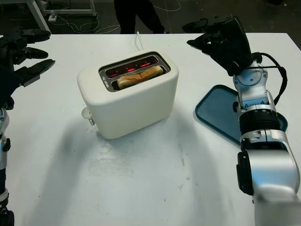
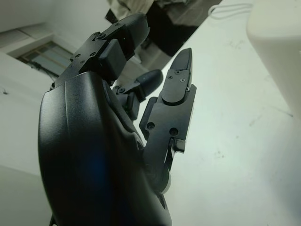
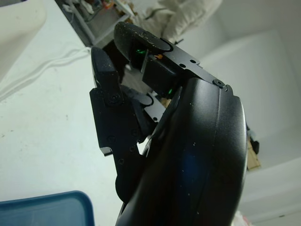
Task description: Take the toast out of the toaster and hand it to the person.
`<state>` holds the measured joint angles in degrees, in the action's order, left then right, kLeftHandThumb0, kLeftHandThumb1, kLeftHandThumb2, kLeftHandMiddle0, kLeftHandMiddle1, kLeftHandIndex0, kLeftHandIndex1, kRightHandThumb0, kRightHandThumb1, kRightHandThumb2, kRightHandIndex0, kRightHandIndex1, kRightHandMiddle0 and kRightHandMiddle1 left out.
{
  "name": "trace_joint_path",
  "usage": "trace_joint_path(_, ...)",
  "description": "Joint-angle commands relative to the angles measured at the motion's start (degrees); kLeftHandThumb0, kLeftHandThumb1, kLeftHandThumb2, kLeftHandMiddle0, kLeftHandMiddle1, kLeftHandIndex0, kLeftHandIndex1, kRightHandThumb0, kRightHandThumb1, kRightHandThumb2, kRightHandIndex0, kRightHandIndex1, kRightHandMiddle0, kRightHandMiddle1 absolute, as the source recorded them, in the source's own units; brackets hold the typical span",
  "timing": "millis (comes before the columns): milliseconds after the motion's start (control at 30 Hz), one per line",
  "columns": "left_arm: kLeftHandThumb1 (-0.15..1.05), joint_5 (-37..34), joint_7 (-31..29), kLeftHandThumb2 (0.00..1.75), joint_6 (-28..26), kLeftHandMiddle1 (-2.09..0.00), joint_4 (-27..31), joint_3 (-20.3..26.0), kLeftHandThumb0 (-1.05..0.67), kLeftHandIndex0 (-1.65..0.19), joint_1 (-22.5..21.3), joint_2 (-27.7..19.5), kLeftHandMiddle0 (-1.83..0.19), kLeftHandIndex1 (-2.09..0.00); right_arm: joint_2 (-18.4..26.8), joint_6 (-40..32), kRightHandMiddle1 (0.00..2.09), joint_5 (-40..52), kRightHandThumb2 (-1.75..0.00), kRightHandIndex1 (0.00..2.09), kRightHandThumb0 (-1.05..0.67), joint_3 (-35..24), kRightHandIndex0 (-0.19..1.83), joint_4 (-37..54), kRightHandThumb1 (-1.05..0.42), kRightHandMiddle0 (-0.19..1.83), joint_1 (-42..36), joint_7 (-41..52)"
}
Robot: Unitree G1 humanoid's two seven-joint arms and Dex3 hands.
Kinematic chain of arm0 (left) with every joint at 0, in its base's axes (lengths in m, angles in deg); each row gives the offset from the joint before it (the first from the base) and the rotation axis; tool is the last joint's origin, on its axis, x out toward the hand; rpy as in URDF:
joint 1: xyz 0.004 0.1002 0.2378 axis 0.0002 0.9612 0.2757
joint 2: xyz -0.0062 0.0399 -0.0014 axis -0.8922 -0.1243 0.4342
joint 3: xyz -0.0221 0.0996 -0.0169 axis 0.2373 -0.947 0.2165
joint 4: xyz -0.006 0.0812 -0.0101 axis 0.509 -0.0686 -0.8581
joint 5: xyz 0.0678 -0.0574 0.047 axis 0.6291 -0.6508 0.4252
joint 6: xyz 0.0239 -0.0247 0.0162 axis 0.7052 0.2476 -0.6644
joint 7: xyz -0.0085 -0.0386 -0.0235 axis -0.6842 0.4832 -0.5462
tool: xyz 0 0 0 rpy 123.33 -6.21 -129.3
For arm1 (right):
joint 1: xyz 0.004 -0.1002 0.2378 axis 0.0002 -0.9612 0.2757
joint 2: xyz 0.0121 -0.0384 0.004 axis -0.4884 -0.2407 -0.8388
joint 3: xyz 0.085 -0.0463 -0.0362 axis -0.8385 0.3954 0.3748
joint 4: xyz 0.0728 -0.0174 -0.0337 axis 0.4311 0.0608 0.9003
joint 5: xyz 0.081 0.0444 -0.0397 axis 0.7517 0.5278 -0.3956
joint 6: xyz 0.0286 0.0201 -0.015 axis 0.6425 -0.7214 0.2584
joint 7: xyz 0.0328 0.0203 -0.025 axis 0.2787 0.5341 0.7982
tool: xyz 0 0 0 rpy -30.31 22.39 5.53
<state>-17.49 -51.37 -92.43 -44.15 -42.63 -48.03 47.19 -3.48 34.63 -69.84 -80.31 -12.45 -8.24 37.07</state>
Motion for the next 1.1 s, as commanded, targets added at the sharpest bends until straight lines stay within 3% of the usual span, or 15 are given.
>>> trace_joint_path(0,0.92,-0.2,0.1,0.10,-0.1,-0.99,1.3,0.2,-0.14,-0.50,0.7,0.5,-0.38,-0.53,-0.3,-1.8,0.03,0.8,-0.01,0.63,-0.27,-0.6,0.93,2.5,-0.92,1.07,-1.7,-0.3)
trace_joint_path(233,0.92,-0.2,0.3,0.12,-0.2,-0.99,1.5,-0.3,-0.17,-0.49,1.0,1.7,-0.36,-0.54,-0.6,-2.7,0.03,0.8,-0.03,0.65,-0.20,-0.9,0.93,7.4,-0.92,1.07,-4.8,-0.2)
trace_joint_path(533,0.92,0.1,0.4,0.13,0.9,-1.04,2.3,-0.2,-0.20,-0.48,1.5,2.6,-0.33,-0.57,-1.4,-11.1,0.01,0.6,-0.03,0.69,-0.18,-1.3,0.86,17.1,-0.92,1.05,-8.9,-1.0)
trace_joint_path(1067,0.92,0.4,-0.2,0.14,-1.3,-1.09,3.8,-0.3,-0.17,-0.45,2.1,2.4,-0.31,-0.63,-1.7,-12.9,0.02,0.4,-0.02,0.76,-0.16,-1.5,0.86,19.7,-0.92,1.07,-9.9,-1.0)
